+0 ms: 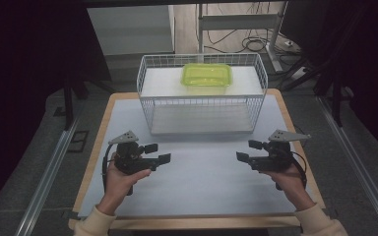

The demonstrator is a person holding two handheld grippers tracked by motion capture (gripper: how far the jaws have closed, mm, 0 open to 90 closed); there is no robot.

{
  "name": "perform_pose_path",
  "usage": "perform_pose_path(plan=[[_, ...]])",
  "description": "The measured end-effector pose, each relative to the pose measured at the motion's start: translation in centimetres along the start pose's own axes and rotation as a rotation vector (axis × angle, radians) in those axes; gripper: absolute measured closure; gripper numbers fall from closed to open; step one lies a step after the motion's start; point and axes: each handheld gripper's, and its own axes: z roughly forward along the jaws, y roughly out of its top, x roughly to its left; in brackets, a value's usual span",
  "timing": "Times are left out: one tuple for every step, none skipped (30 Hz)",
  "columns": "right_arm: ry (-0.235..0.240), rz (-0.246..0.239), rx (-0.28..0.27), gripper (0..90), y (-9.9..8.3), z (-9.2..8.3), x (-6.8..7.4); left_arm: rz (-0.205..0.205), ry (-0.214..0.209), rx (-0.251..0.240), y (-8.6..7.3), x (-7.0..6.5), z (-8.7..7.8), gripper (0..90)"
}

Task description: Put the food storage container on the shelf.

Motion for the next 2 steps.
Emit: perform_pose_path(plan=[[0.001,-0.005,-0.005,23.6,0.1,-0.09,0.05,-0.002,0.001,-0.005,-0.01,-0.06,-0.05,24.2],[0.001,-0.005,-0.005,23.6,0.1,-0.09,0.05,-0.002,0.001,-0.005,-0.01,-0.06,-0.05,24.3]])
